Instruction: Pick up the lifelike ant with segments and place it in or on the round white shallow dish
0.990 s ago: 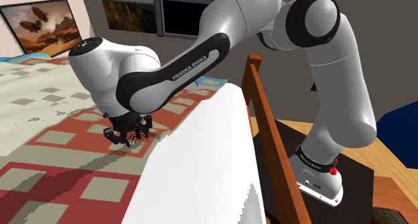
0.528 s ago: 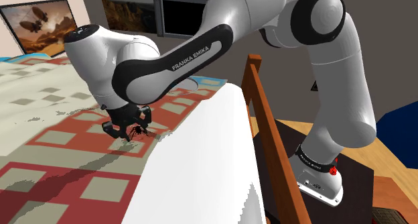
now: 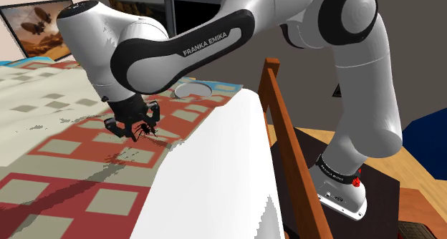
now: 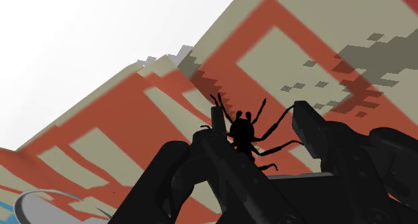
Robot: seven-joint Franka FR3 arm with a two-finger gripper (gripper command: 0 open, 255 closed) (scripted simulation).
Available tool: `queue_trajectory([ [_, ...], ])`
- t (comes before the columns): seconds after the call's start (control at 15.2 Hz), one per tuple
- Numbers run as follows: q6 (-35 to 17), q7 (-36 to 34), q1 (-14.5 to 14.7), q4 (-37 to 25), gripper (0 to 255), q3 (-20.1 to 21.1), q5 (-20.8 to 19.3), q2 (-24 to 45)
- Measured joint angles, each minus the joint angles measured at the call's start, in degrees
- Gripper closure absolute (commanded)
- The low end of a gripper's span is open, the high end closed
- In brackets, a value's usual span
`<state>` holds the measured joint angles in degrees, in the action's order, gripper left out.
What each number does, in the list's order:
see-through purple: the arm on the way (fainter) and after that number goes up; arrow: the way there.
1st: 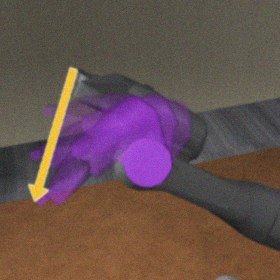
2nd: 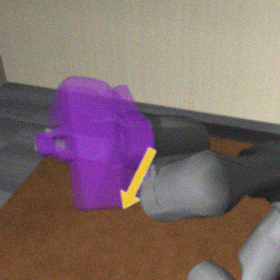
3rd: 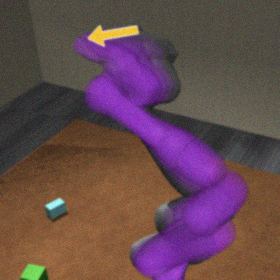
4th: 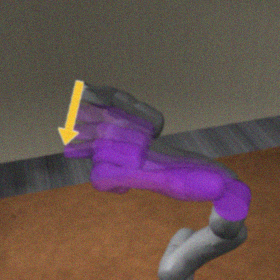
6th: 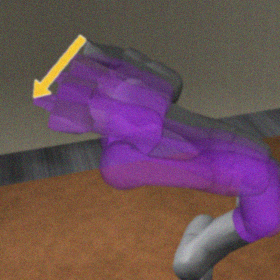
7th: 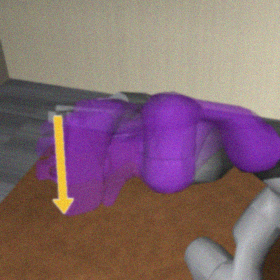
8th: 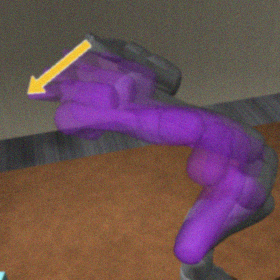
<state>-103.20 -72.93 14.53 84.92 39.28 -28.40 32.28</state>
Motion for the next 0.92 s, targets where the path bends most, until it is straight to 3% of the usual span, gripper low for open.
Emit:
queue_trajectory([
  [0.4, 3.3, 1.4, -0.2, -2.6, 255, 0.4, 0.9, -1.1],
  [0.92, -0.6, 10.1, -10.2, 4.4, 255, -0.2, 3.3, -6.8],
])
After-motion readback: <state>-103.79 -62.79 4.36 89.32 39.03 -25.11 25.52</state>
